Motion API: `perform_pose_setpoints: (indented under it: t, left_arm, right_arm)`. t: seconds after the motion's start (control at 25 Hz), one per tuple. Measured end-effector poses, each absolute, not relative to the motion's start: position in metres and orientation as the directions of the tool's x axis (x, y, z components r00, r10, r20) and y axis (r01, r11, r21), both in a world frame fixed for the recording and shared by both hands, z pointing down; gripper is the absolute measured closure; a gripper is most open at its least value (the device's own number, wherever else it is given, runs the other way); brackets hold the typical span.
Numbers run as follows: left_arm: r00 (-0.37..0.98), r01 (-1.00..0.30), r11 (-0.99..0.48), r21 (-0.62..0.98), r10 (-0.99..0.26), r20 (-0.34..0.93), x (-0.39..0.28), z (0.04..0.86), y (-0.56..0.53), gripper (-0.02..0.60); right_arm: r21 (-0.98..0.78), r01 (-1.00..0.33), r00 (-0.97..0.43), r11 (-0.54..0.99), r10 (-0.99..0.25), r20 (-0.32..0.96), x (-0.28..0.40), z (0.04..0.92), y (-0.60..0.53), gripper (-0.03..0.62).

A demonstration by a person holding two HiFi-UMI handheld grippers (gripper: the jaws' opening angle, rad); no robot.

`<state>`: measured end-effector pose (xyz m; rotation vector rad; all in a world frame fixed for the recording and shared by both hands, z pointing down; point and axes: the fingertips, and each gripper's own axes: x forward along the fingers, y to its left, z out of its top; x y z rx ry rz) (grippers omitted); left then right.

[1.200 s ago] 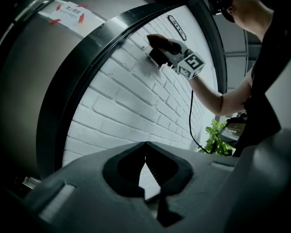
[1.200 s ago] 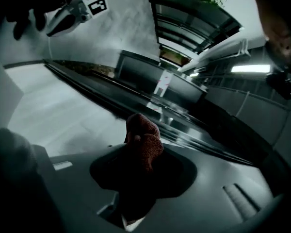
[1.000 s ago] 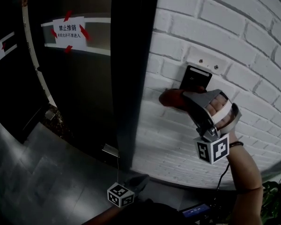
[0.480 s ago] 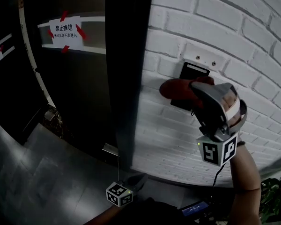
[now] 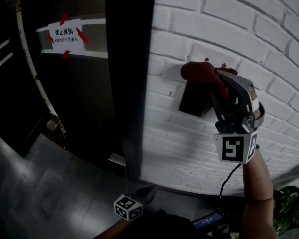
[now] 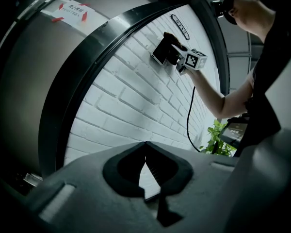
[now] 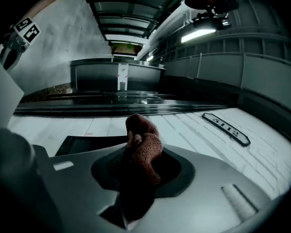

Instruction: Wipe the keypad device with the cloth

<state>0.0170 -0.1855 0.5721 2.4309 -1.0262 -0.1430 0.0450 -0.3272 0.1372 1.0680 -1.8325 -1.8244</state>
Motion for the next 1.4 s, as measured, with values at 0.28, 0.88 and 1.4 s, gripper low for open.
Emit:
perform_pose_setpoints:
  t: [0.28, 0.88, 1.4]
  left_arm:
    - [0.685, -0.665, -0.567, 0.486, -0.722, 0.094, -0.001, 0.573, -0.18, 0.577]
    - [0.793, -0.564, -0.66, 0.496, -0.601, 0.1, 0.025, 0.58, -0.143, 0.577]
    - [0.79, -0.584, -0.665, 0.466, -0.598, 0.137, 0.032, 0.582, -0.105, 0.577]
  right_arm:
    - [0.944, -0.296, -0.648, -0.144, -0.696, -0.309, 0.055, 0.142, -0.323, 0.485]
    - [0.993, -0.095, -0.656, -0.064, -0.747, -0.111, 0.019, 0.263, -0.33, 0.5]
    - [0.53, -0.4, -0.833, 0.748, -0.538, 0.13, 0.088, 0.363, -0.247, 0.476]
